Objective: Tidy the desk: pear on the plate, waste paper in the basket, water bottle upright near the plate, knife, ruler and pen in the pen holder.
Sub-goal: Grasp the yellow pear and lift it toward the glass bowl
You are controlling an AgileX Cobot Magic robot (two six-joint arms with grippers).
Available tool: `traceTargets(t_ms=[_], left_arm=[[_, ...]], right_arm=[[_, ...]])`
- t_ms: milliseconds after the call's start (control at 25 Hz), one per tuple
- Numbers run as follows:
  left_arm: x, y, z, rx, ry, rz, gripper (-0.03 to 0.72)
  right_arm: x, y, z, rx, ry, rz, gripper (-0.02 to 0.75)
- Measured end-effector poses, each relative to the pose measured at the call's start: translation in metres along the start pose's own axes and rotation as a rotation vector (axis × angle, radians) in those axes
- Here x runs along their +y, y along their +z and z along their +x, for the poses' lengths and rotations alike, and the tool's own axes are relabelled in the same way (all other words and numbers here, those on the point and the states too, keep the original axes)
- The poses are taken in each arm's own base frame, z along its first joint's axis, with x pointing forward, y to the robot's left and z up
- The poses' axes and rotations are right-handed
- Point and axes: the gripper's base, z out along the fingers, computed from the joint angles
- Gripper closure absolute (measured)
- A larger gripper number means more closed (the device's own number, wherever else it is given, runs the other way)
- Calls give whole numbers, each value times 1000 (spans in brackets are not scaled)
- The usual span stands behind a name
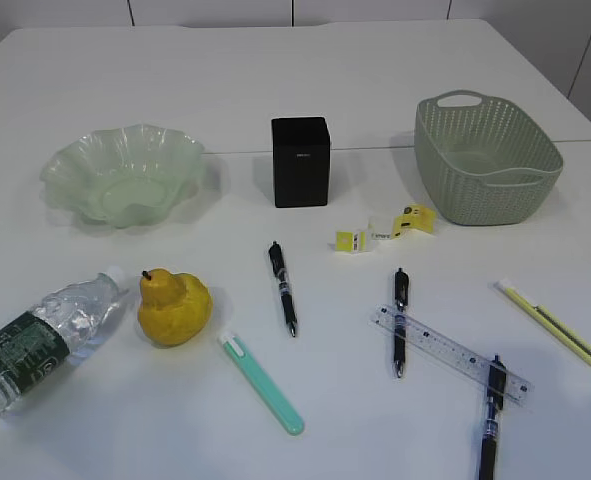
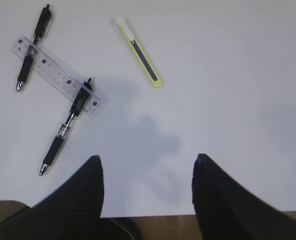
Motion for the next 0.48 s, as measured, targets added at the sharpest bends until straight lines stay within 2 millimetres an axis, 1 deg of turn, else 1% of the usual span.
traceTargets(t_ms=[80, 240, 320, 480], left_arm=[[0, 5, -17, 58, -2, 8, 161], [-2, 16, -54, 180, -26, 61, 161], [-4, 23, -73, 226, -27, 83, 161], [-11, 38, -107, 255, 40, 120, 161]], right_arm=[[0, 1, -21, 22, 6, 0, 291], [0, 16, -59, 150, 11, 1, 291], [0, 30, -77, 232, 21, 3, 291], [1, 56, -110, 290, 42, -1, 291]])
